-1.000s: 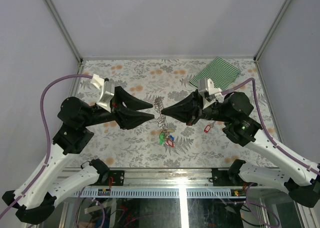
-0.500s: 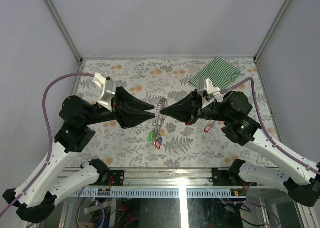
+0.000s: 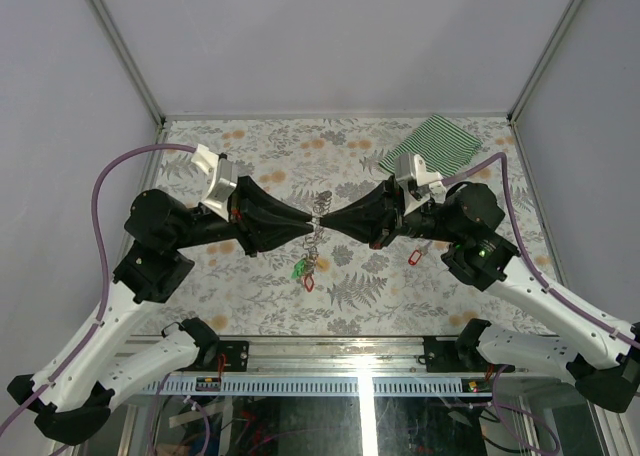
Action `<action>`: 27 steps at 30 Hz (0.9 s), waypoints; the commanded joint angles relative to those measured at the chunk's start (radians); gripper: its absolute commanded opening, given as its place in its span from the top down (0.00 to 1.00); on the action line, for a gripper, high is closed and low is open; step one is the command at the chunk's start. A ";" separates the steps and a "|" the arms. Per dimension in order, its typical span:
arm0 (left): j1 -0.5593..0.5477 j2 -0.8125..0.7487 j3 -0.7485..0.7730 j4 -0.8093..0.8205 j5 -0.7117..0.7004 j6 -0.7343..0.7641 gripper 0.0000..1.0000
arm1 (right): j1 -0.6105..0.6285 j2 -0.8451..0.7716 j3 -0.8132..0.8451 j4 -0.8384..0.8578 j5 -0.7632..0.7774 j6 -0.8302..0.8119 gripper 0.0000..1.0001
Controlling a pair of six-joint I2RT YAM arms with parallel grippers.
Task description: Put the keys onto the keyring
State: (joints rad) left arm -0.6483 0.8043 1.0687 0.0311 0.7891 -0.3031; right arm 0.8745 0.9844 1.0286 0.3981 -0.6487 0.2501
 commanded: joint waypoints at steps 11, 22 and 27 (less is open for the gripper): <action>-0.010 0.006 0.002 0.070 0.005 -0.022 0.90 | 0.006 0.019 0.036 0.148 -0.019 0.032 1.00; -0.010 -0.011 0.005 0.084 0.046 -0.027 1.00 | 0.007 -0.008 0.032 0.117 -0.035 0.016 0.94; -0.010 0.009 0.045 0.013 0.078 0.023 1.00 | 0.007 -0.040 0.032 0.056 -0.046 -0.034 0.77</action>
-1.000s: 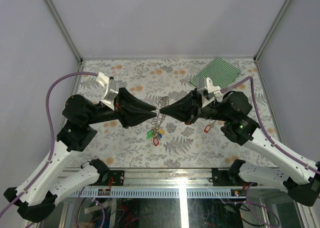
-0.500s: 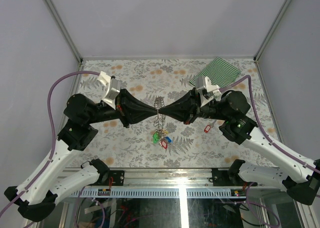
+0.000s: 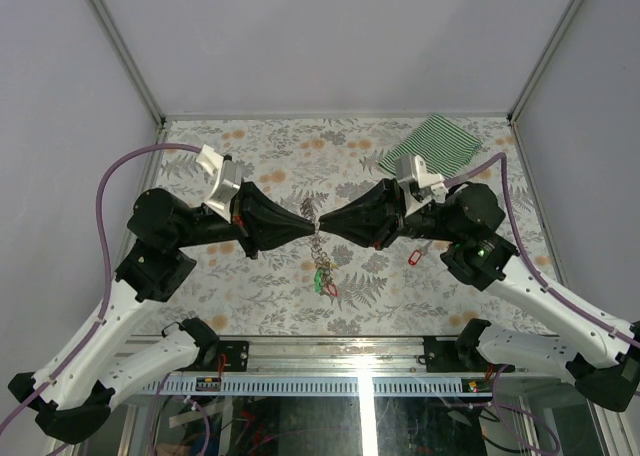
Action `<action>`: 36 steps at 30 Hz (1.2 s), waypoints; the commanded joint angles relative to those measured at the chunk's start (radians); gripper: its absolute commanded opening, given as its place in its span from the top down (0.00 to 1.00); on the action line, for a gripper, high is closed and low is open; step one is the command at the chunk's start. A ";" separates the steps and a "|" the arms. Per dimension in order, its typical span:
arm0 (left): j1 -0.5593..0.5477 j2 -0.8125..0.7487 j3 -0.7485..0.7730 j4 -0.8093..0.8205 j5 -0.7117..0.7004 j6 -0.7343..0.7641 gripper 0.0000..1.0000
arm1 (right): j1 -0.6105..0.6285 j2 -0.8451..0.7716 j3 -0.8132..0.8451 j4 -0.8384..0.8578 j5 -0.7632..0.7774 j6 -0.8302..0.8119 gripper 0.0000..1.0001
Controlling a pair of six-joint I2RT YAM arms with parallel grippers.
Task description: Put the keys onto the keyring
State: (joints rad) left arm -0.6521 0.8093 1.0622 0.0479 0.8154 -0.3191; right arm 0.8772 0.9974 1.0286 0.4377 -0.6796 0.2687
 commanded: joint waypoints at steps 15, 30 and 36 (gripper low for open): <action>-0.006 0.100 0.241 -0.339 0.122 0.275 1.00 | 0.003 -0.132 0.068 -0.292 0.026 -0.233 0.60; -0.006 0.135 0.271 -0.396 0.108 0.302 1.00 | 0.004 -0.036 0.170 -0.398 -0.005 -0.268 0.58; -0.006 0.140 0.275 -0.404 0.112 0.305 1.00 | 0.004 -0.011 0.188 -0.420 -0.015 -0.277 0.60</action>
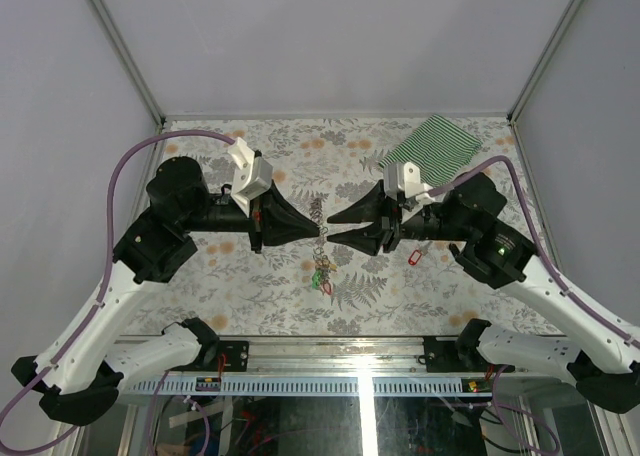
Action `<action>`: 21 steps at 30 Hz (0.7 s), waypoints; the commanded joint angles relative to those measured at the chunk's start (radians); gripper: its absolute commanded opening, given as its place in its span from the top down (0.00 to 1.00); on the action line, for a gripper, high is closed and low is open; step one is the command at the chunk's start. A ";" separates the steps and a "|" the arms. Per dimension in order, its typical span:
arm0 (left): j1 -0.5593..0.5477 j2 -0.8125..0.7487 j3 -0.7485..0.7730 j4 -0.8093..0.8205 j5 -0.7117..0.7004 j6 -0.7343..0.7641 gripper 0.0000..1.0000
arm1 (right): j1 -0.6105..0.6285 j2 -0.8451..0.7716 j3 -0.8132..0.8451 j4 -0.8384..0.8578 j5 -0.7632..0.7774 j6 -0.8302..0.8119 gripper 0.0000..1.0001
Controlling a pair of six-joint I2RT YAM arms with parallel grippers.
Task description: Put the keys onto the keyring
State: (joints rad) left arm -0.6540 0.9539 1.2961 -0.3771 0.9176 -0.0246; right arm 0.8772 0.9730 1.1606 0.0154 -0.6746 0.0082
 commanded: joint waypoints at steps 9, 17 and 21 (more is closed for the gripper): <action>-0.004 0.000 0.046 0.009 0.019 0.017 1.00 | 0.005 0.039 0.079 -0.023 -0.034 -0.031 0.66; -0.004 0.009 0.052 0.003 0.026 0.019 1.00 | 0.004 0.048 0.084 -0.023 -0.046 -0.029 0.71; -0.004 0.015 0.056 0.003 0.031 0.018 1.00 | 0.004 0.053 0.084 -0.021 -0.052 -0.026 0.74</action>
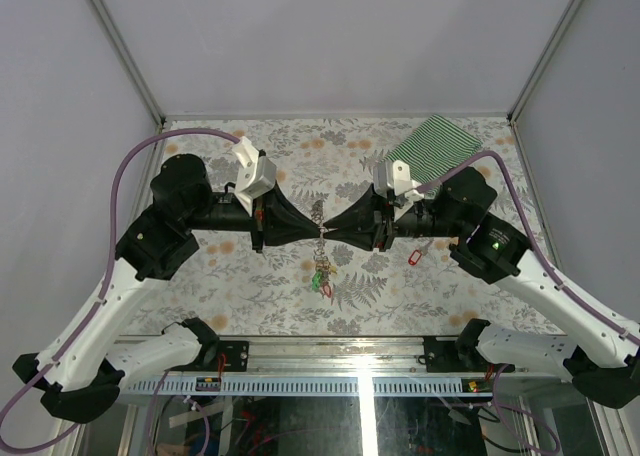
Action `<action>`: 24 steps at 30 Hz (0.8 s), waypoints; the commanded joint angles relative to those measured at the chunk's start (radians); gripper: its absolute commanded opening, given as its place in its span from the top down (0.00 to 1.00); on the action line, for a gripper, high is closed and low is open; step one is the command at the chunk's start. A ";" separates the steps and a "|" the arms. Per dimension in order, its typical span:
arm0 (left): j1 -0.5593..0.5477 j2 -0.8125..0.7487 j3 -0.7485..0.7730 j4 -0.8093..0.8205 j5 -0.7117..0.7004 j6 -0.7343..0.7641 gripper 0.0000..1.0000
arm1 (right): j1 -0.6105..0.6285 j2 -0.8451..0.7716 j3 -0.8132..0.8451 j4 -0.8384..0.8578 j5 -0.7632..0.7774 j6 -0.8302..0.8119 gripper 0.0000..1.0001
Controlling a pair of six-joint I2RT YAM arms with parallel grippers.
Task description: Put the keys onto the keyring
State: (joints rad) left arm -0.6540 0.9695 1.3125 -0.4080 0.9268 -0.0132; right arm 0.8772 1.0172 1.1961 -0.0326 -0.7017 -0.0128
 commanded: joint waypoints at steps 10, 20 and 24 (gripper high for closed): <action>-0.003 0.001 0.040 0.034 0.027 0.001 1.00 | 0.005 0.015 0.046 0.036 -0.036 0.002 0.86; -0.004 -0.026 0.032 0.060 0.002 -0.017 0.89 | 0.005 -0.029 -0.038 0.177 -0.016 0.050 1.00; -0.003 -0.070 0.000 0.122 -0.030 -0.066 0.81 | 0.003 -0.057 -0.109 0.352 -0.020 0.125 1.00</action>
State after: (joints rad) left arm -0.6540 0.9558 1.3132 -0.3981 0.9268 -0.0269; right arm 0.8772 1.0092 1.1316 0.0639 -0.7189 0.0322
